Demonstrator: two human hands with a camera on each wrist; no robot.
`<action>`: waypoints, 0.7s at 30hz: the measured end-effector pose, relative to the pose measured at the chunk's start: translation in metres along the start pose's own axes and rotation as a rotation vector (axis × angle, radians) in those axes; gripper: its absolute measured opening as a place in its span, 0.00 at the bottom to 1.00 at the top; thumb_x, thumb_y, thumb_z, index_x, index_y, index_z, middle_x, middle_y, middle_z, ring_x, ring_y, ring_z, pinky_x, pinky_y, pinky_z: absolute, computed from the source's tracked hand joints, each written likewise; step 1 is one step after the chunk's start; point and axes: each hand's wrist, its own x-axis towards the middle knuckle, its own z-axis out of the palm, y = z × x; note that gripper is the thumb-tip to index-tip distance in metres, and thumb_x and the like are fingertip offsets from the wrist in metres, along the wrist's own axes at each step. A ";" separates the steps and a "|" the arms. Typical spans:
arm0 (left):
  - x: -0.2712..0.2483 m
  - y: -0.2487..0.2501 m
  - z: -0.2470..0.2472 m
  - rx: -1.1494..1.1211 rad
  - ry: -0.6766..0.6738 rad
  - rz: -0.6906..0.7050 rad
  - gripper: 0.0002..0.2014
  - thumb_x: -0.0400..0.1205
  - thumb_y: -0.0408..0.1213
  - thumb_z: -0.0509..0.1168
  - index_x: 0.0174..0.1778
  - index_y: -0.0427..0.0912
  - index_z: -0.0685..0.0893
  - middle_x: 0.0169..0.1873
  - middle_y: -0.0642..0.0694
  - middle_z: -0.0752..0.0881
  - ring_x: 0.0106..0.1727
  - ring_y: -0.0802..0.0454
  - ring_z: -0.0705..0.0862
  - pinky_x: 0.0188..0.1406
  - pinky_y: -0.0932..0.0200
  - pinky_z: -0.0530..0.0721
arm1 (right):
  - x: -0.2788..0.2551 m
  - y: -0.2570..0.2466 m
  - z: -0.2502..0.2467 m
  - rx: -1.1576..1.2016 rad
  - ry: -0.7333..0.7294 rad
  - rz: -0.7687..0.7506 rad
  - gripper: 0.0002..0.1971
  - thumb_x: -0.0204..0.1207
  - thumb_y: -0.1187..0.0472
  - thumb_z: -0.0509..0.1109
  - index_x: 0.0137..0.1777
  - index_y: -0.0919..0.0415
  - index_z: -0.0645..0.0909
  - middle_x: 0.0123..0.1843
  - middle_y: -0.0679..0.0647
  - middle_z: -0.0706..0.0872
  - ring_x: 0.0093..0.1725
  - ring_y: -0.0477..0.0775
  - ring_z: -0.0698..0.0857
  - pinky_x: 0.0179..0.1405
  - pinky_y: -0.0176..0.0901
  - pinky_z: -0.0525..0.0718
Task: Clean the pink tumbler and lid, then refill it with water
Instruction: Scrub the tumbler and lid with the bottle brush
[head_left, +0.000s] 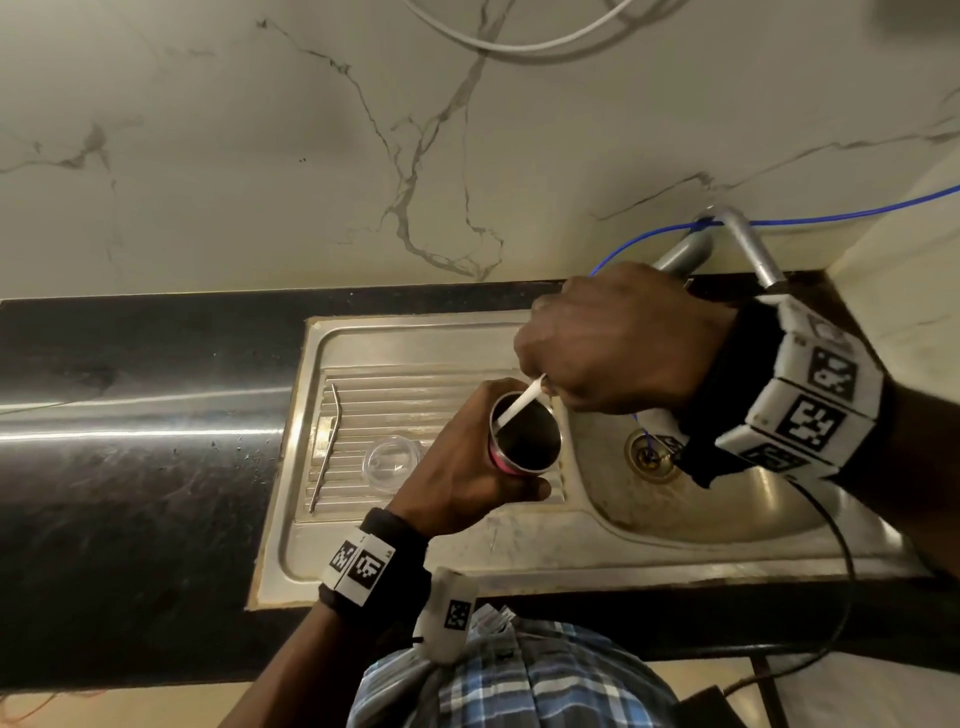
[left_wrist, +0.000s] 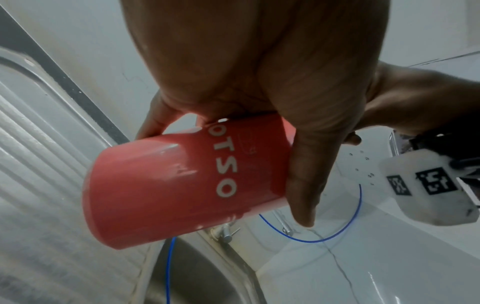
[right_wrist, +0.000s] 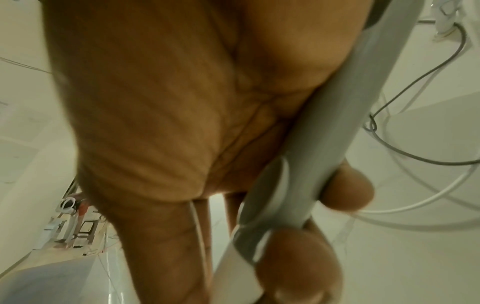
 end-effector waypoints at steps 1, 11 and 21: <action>0.001 0.000 0.001 0.002 -0.002 0.000 0.44 0.68 0.39 0.90 0.74 0.61 0.72 0.65 0.59 0.84 0.64 0.64 0.84 0.59 0.73 0.81 | 0.000 0.000 -0.001 -0.004 -0.001 0.001 0.10 0.87 0.51 0.66 0.45 0.48 0.68 0.43 0.47 0.72 0.44 0.54 0.77 0.26 0.41 0.59; -0.004 -0.019 -0.004 0.005 0.023 -0.056 0.43 0.68 0.42 0.90 0.74 0.56 0.73 0.65 0.55 0.85 0.64 0.56 0.85 0.64 0.52 0.87 | -0.009 0.004 -0.014 -0.002 0.005 -0.008 0.05 0.87 0.50 0.64 0.51 0.47 0.78 0.40 0.46 0.70 0.40 0.51 0.75 0.26 0.42 0.56; -0.004 -0.010 -0.005 -0.033 0.003 -0.009 0.44 0.68 0.40 0.90 0.76 0.58 0.72 0.67 0.58 0.85 0.66 0.59 0.86 0.62 0.62 0.86 | -0.006 -0.010 -0.005 0.003 -0.018 -0.038 0.15 0.87 0.51 0.64 0.40 0.49 0.63 0.37 0.47 0.64 0.38 0.50 0.70 0.34 0.46 0.68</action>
